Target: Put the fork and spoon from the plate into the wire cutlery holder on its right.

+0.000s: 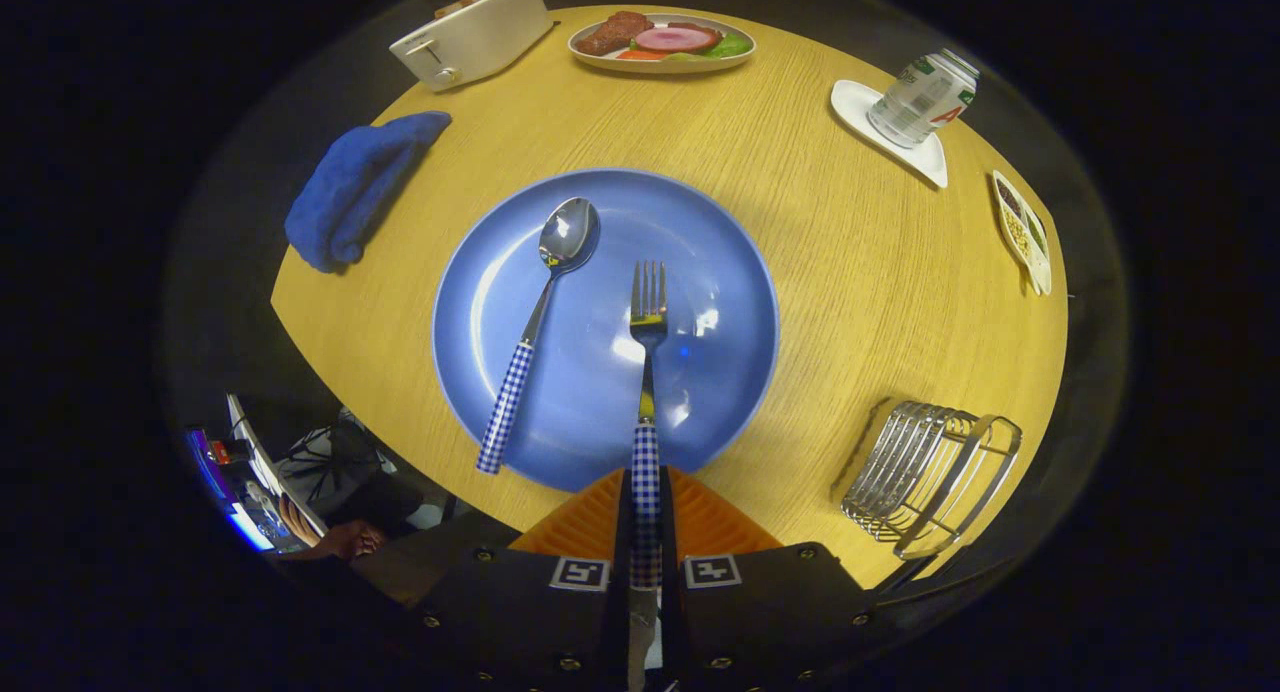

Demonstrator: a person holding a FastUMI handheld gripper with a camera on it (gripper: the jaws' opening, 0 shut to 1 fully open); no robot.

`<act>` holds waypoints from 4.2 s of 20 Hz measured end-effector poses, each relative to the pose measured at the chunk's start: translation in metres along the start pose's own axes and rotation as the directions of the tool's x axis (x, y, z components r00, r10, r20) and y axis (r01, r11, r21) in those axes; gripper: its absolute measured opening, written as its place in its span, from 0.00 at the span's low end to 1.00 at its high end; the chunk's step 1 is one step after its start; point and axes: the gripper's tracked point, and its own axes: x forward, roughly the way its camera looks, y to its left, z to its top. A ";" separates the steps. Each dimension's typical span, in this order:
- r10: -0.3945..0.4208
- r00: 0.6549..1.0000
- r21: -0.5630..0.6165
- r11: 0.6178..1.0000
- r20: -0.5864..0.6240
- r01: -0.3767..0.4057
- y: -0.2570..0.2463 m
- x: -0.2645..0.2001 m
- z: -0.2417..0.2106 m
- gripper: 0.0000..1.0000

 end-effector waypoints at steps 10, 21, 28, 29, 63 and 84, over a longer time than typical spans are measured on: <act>0.153 0.976 0.069 0.987 -0.157 -0.143 -0.030 -0.050 -0.017 0.13; 0.213 0.964 0.107 0.974 -0.158 -0.197 -0.063 -0.146 -0.027 0.13; 0.148 0.977 0.149 0.981 -0.151 -0.125 -0.117 -0.195 -0.054 0.13; 0.131 0.978 0.148 0.983 -0.160 -0.108 -0.127 -0.193 -0.054 0.13; 0.051 0.998 0.246 0.968 -0.031 -0.042 -0.159 -0.151 -0.046 0.52; 0.072 0.975 0.222 0.968 0.212 -0.119 0.086 -0.081 -0.009 0.98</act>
